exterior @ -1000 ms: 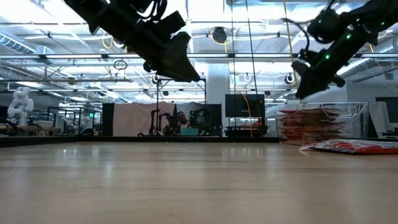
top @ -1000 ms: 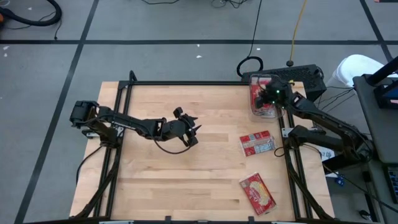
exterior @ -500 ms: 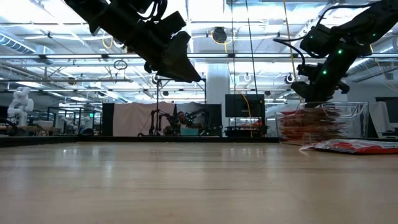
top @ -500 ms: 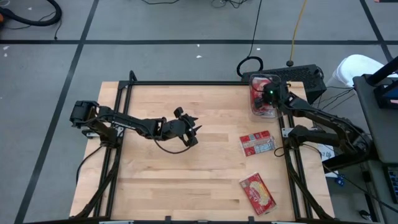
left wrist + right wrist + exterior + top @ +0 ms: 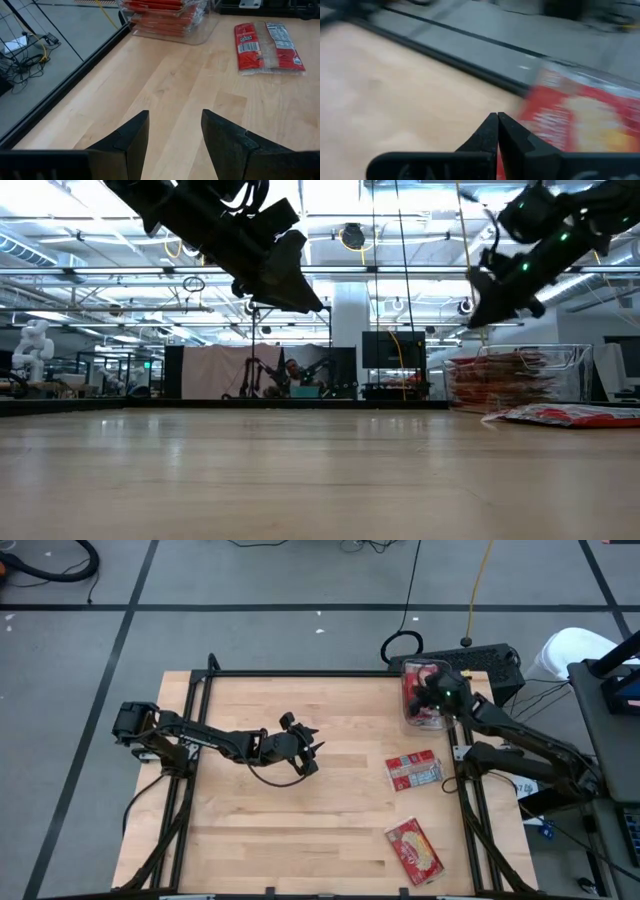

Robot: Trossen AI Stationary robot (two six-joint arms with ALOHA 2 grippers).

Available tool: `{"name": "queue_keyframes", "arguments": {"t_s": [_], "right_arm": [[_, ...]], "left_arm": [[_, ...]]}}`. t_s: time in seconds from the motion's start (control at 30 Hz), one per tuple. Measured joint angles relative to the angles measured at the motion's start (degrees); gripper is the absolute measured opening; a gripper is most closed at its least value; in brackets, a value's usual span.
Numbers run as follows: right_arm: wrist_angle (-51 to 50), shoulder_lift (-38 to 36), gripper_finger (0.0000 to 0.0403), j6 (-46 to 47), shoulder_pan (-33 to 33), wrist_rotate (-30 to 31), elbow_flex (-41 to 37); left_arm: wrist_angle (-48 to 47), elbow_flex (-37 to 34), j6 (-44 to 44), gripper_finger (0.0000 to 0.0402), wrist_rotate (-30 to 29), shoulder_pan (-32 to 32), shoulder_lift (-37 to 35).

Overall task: Sort popcorn bags into baskets
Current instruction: Put the red popcorn bag into the transparent bin

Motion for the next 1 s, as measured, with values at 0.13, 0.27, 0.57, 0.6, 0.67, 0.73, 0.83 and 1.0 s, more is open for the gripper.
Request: {"name": "queue_keyframes", "arguments": {"t_s": [0.13,0.27,0.57,0.6,0.67,0.73,0.83,1.0], "right_arm": [[-1.4,-3.4,0.0004,3.0,6.9,-4.8,0.0],[-7.5,-3.8,0.0004,10.5,15.5,-2.1,0.0],[-18.6,-0.2,0.0004,25.2,34.3,1.3,0.0],[-19.7,0.0,0.0004,26.5,36.1,1.9,0.0],[-21.8,0.5,0.0004,28.8,39.6,3.1,0.0],[-24.0,1.0,0.0004,30.5,42.8,4.6,0.0],[-26.2,2.7,0.0004,32.7,47.2,6.8,0.0],[-25.9,8.6,0.0004,38.7,52.8,10.1,-1.7]], "left_arm": [[0.0,0.0,-0.3,0.0186,0.0,0.0,0.0],[0.0,0.0,-0.6,0.0186,0.0,0.0,0.0],[0.1,0.0,-3.1,0.0186,0.1,-0.8,0.0],[0.1,0.0,-3.4,0.0186,0.1,-1.0,0.0],[0.1,0.0,-3.9,0.0186,0.1,-1.7,0.0],[0.1,0.0,-4.5,0.0186,0.1,-2.4,0.0],[0.1,0.0,-5.6,0.0186,0.1,-3.3,0.0],[0.2,0.0,-7.6,0.0186,0.1,-4.6,0.0]]}}
